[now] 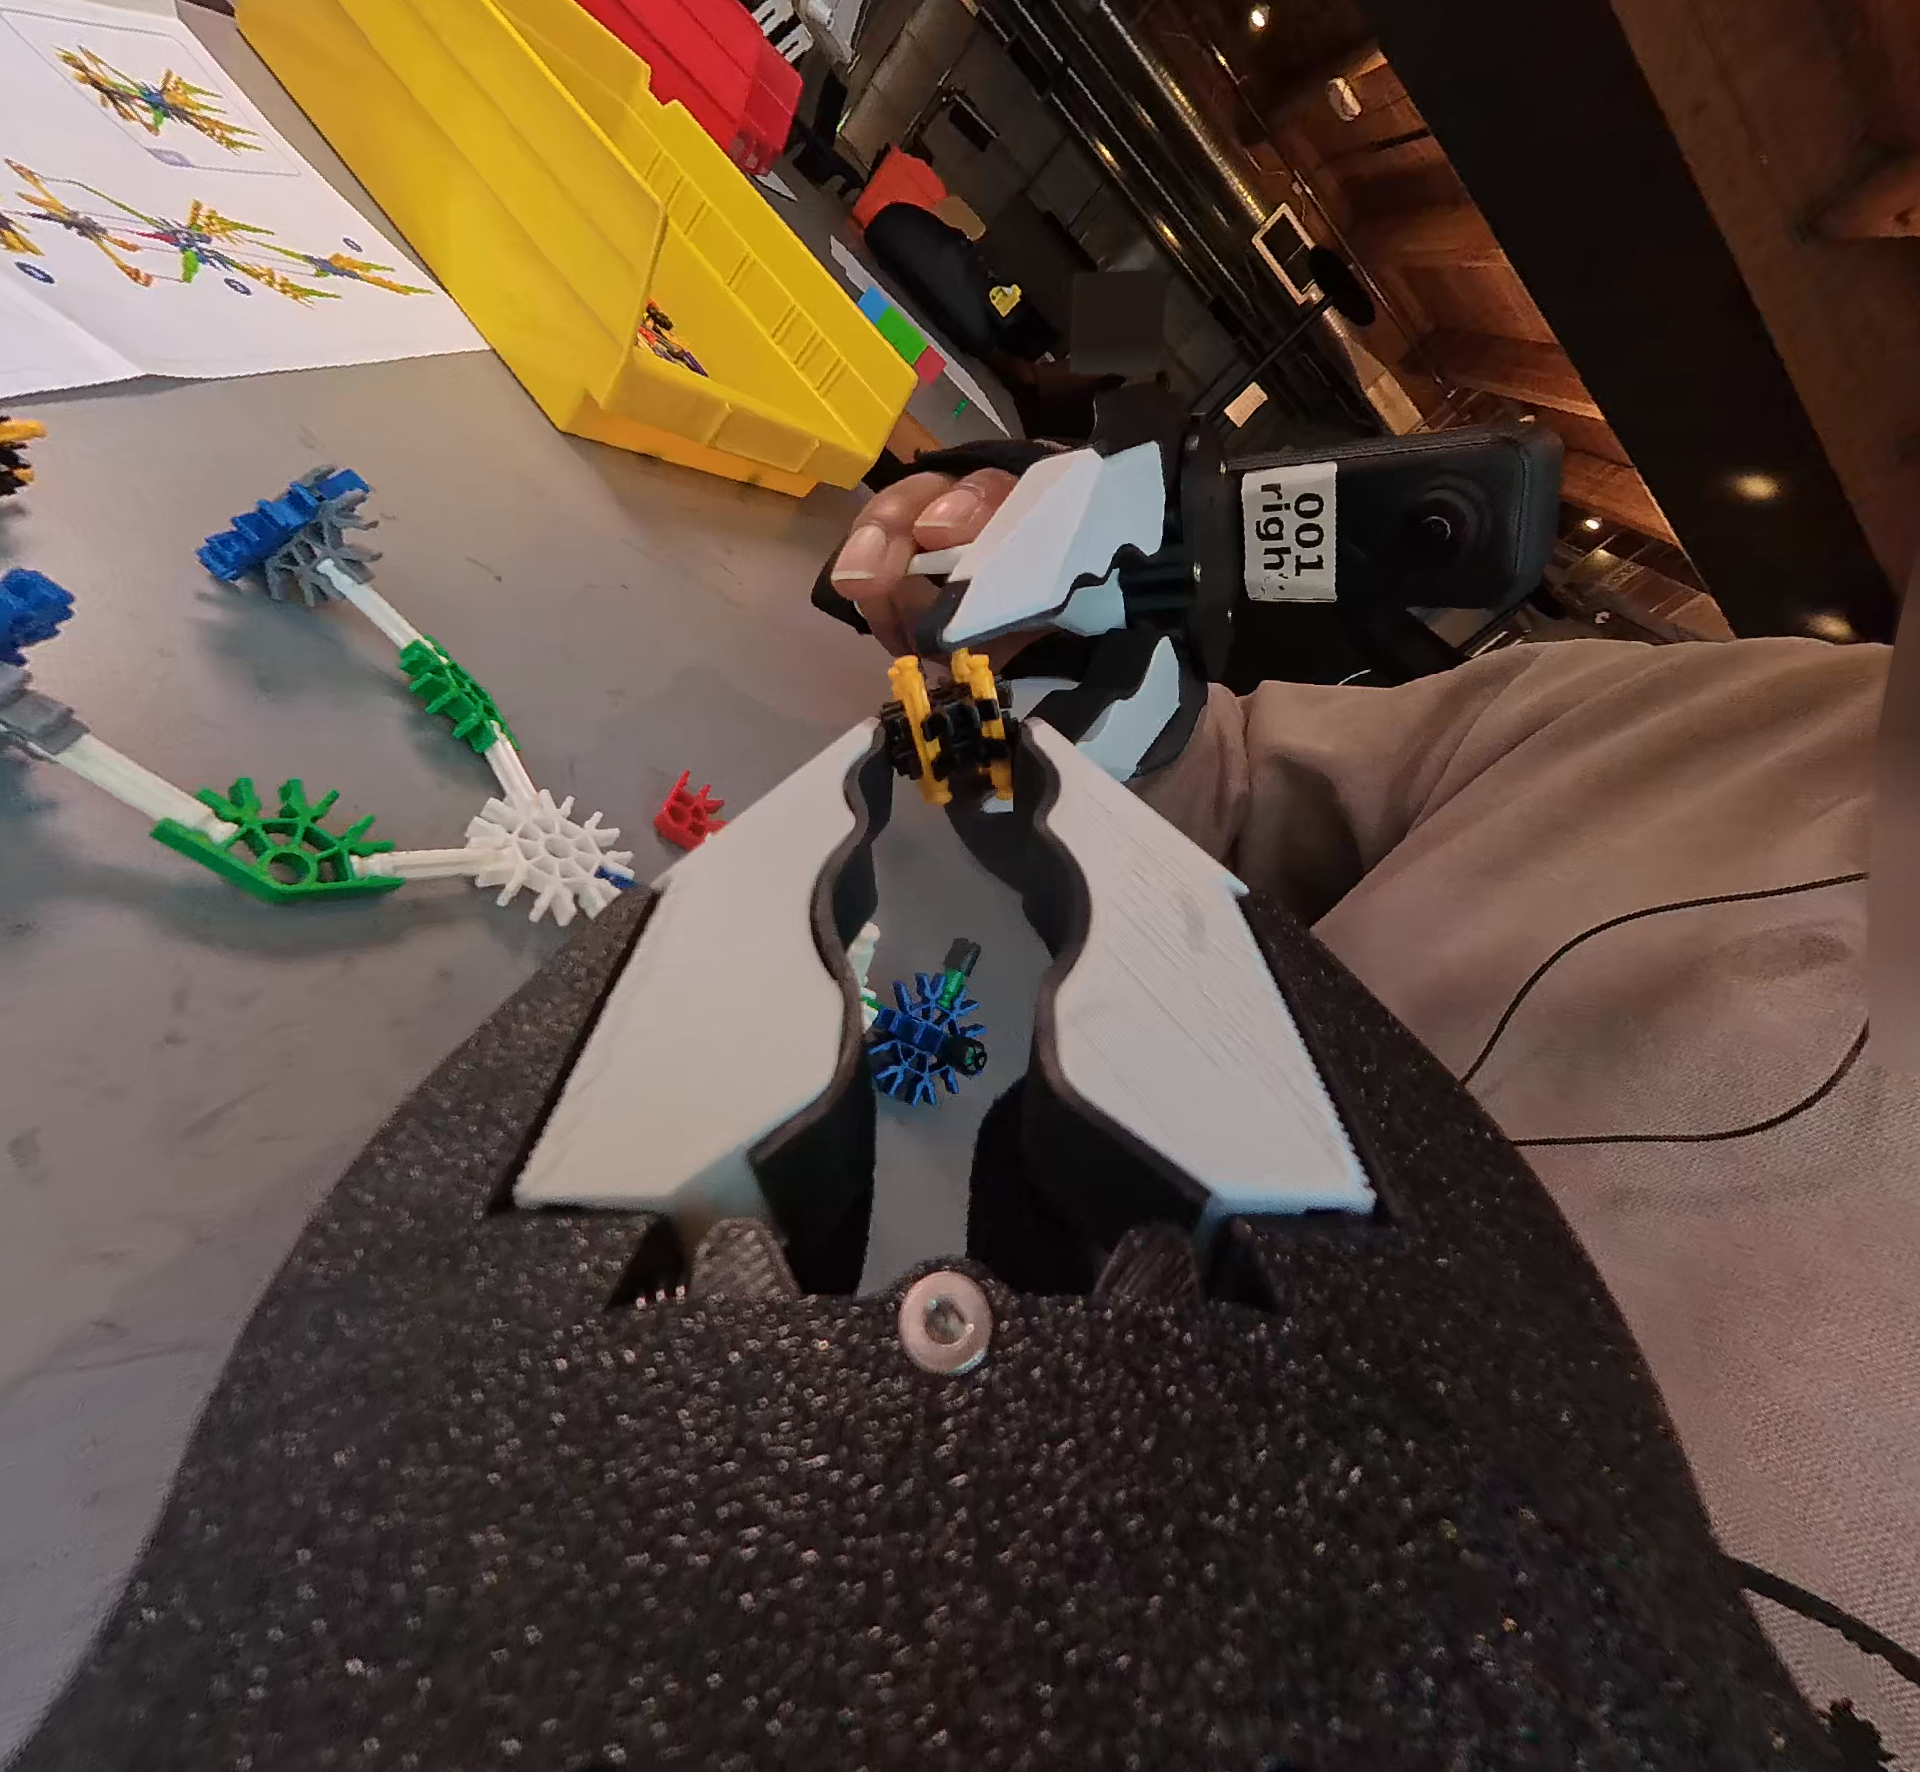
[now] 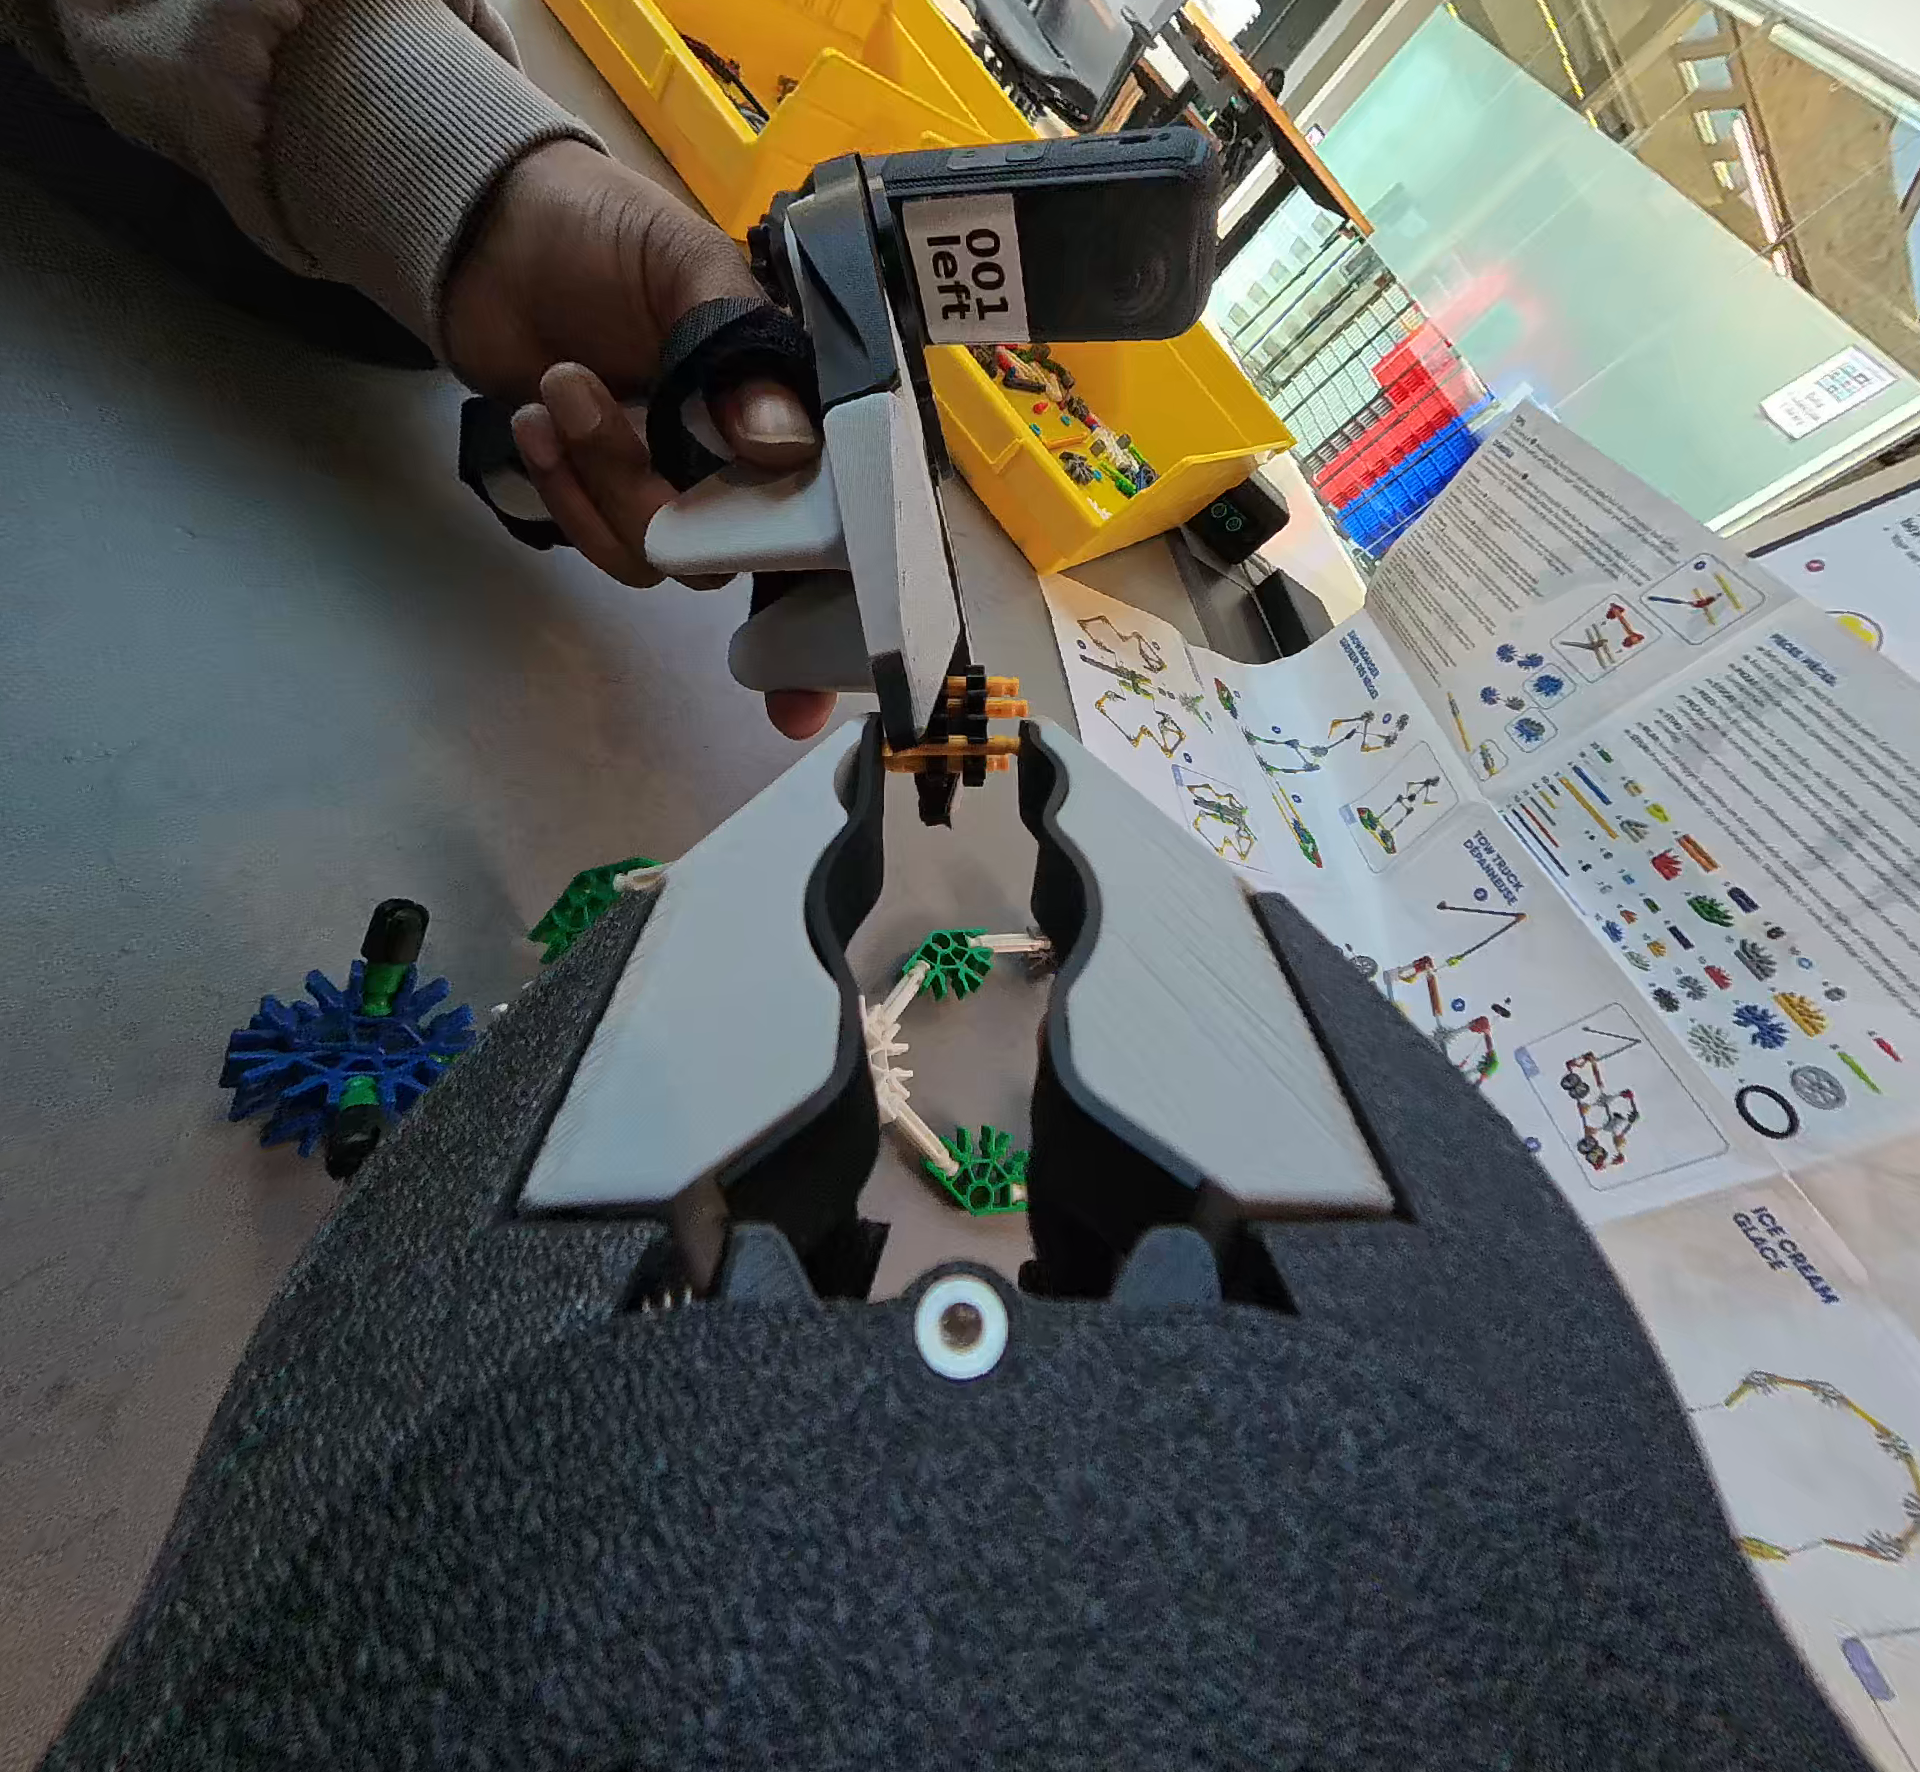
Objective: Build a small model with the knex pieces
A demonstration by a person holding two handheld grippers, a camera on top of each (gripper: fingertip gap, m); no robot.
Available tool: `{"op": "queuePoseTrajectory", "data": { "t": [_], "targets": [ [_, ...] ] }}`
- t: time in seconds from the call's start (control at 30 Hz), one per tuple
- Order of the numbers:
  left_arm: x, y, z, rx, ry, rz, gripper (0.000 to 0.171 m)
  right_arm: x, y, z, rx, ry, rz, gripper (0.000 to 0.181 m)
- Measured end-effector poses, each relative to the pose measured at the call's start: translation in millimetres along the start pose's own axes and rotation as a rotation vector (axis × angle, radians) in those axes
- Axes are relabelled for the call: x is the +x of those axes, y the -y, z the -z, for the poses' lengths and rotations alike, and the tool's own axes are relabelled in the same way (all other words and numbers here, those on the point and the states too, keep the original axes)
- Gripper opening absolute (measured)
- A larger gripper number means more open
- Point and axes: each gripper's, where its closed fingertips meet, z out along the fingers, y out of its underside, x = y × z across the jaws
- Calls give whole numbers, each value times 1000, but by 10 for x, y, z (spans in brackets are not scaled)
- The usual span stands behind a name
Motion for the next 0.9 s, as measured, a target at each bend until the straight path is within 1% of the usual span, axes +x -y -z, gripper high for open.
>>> {"op": "queuePoseTrajectory", "data": {
  "t": [0.27, 0.5, 0.73, 0.77, 0.8, 0.83, 0.87, 0.9],
  "targets": [
    [34, -39, -16, -27, -53, 63, 21, -40, 7, 42, 41, 70, -78, 24],
    [7, -57, -34, -45, -60, 65, 21, -53, -28, 52, 50, 106, -106, 24],
    [-11, -51, -32, -55, -42, 41, 21, -52, -43, 61, 41, 114, -92, 24],
    [-45, -22, -1, -42, -23, 41, 19, -44, -61, 97, 36, 116, -84, 5],
    [-122, 118, 138, 39, 8, 45, 0, 84, -87, 192, 50, 61, -96, 0],
    [-254, 247, 359, 113, 64, 44, 0, 194, -47, 308, 100, 40, -165, 0],
    [-312, 162, 410, 68, 118, 0, 0, 170, -25, 299, 94, 49, -145, 0],
    [-291, 10, 297, -6, 139, -54, 0, 94, -26, 199, 58, 50, -77, 2]
  ]
}}
